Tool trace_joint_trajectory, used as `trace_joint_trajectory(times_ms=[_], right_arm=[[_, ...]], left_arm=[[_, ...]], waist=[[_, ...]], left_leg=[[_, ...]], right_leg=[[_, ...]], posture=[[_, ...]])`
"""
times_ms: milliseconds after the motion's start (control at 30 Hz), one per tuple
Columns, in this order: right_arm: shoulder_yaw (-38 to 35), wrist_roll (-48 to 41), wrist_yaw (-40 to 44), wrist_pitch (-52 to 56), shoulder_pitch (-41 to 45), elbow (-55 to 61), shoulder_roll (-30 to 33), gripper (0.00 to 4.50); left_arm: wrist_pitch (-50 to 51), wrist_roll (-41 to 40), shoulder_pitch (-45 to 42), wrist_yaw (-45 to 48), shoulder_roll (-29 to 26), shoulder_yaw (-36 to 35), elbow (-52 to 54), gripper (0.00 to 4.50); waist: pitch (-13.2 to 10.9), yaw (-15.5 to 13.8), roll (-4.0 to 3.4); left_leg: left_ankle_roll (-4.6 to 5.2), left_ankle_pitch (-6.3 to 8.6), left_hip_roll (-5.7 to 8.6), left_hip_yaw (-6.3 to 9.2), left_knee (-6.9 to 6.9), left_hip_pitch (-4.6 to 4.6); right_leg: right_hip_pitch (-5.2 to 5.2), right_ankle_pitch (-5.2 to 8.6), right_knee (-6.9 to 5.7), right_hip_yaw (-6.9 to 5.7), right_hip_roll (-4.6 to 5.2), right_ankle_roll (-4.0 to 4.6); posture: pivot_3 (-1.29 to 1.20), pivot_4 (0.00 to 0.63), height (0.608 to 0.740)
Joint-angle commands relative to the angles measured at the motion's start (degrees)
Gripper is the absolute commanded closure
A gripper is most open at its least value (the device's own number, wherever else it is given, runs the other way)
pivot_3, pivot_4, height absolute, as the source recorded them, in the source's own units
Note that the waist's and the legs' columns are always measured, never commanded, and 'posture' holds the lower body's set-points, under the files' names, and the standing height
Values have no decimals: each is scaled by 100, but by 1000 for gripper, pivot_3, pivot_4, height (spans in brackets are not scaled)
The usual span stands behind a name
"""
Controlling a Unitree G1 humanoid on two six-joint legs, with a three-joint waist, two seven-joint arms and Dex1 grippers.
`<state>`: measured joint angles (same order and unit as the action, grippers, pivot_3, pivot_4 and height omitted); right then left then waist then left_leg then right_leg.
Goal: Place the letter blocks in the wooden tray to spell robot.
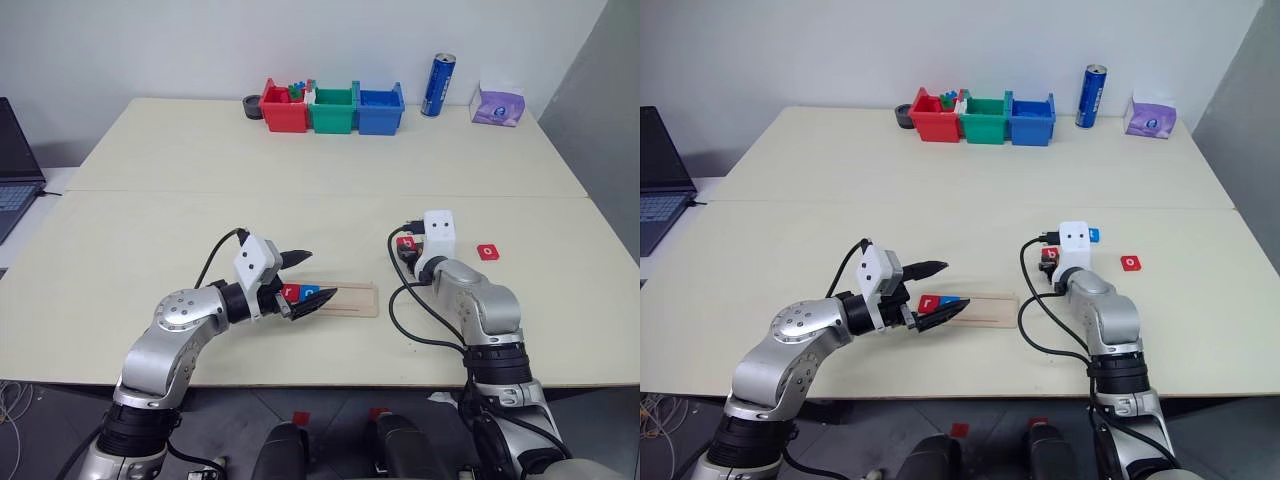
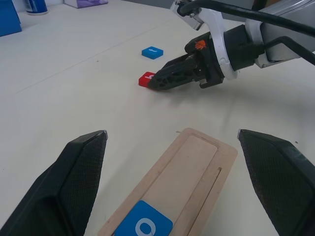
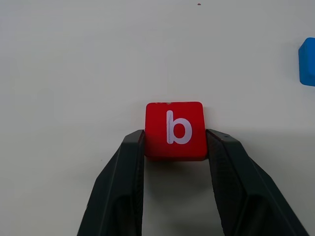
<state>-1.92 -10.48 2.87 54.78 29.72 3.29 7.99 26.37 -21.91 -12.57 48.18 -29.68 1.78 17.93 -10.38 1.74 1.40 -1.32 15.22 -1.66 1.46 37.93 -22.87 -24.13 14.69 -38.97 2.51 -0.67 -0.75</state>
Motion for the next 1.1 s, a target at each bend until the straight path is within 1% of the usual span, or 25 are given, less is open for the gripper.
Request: trace_joint_trajectory(times_ms=[33,133,233,300,367,600,667,733,867,900,1033,1067,1100], right_arm=[[-72,-194,238,741,-248,1044,336,3036],[-191,-586,515,2049,-755,2389,737,3036],[-360,-908,725,3186,-1052,3325,861,3036],[-481,-1197,855,3699,-1332,3839,927,3036],[-560,-1397,843,3772,-1494,4036,943,3036],[-643,-1748,608,3772,-1537,3960,889,3036],[-680,-1818,569,3772,-1563,3939,907,2292],[-770,-1968,588,3772,-1525,3956,922,1681],[-1034,-2274,696,3772,-1416,4019,882,213],[-1115,-2357,760,3772,-1381,4020,915,43],[-1375,-2635,1416,3771,-996,3922,1555,43],[-1411,-2757,1670,3602,-920,3831,1768,43],[-1372,-2853,2067,3240,-874,3720,2120,43]], left_arm=[[20,-135,28,61,-75,22,285,0],[120,-278,123,210,-130,134,450,0],[180,-367,185,334,-187,228,551,0],[197,-406,208,435,-239,301,580,0],[169,-407,191,508,-271,352,553,0],[118,-375,45,534,-213,458,414,0],[108,-372,37,533,-202,489,410,0],[108,-371,36,533,-195,503,412,0],[98,-368,64,525,-182,517,412,0],[99,-370,71,517,-174,523,419,0],[87,-366,86,503,-137,545,423,0],[83,-365,87,501,-128,547,421,0],[79,-362,85,497,-115,556,415,0]], waist=[[0,-11,0],[-1,-10,-1],[-1,5,-3],[-1,17,-3],[-1,14,-3],[-1,13,-3],[-1,11,-3],[-1,11,-3],[-1,11,-3],[-1,11,-3],[-2,11,-5],[-2,10,-4],[-2,10,-4]], left_leg=[[0,0,-1,3,0,-3],[0,1,-2,4,-2,-3],[0,1,-2,6,-3,-2],[0,1,0,3,-3,4],[0,1,-1,7,-3,5],[0,1,-1,3,-1,8],[0,1,0,2,-2,5],[0,1,0,0,-2,5],[0,1,-1,2,-2,5],[0,1,-1,1,-2,5],[0,1,1,-2,0,5],[0,1,2,-2,0,5],[1,1,2,0,0,5]], right_leg=[[0,0,0,0,3,0],[0,5,2,0,9,-7],[1,10,2,1,9,-15],[2,16,1,1,3,-26],[3,18,1,0,-2,-25],[4,19,-1,-2,-7,-23],[4,19,2,-1,-7,-24],[3,19,3,0,-6,-24],[3,19,2,0,-6,-24],[3,19,2,-1,-6,-24],[3,19,3,0,-6,-24],[3,19,3,0,-5,-24],[5,19,4,-3,-5,-24]], posture=[[0,150,740],[0,150,740],[0,150,740],[0,150,740],[0,150,740],[0,150,740],[0,150,740],[0,150,740],[0,150,740],[0,150,740],[0,150,740],[0,150,740],[0,150,740]])
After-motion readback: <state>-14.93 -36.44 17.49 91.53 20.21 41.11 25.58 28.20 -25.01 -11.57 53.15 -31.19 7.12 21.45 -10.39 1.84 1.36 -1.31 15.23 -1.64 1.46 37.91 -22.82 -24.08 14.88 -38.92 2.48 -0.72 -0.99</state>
